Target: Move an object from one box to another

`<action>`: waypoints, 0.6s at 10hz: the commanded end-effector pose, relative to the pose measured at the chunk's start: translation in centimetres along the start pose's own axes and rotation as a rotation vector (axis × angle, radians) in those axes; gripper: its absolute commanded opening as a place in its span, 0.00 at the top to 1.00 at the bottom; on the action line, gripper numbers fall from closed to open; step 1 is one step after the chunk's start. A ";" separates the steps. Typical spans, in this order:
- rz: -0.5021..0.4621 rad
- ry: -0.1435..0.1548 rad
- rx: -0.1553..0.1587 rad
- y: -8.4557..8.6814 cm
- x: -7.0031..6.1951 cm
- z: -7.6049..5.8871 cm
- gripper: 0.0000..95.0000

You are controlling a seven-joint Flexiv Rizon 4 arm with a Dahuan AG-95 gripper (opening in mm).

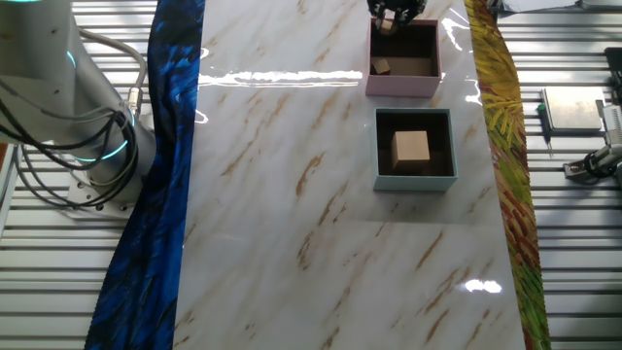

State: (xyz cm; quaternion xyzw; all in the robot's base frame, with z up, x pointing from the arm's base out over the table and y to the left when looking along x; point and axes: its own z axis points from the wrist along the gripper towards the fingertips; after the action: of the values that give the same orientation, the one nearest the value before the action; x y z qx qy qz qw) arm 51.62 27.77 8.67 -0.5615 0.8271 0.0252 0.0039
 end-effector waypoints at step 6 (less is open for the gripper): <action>-0.109 -0.003 0.041 1.3 0.0 0.8 1.00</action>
State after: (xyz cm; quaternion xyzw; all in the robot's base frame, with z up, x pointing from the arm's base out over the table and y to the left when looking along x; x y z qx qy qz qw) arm 50.40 28.25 7.82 -0.6057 0.7954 0.0076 0.0203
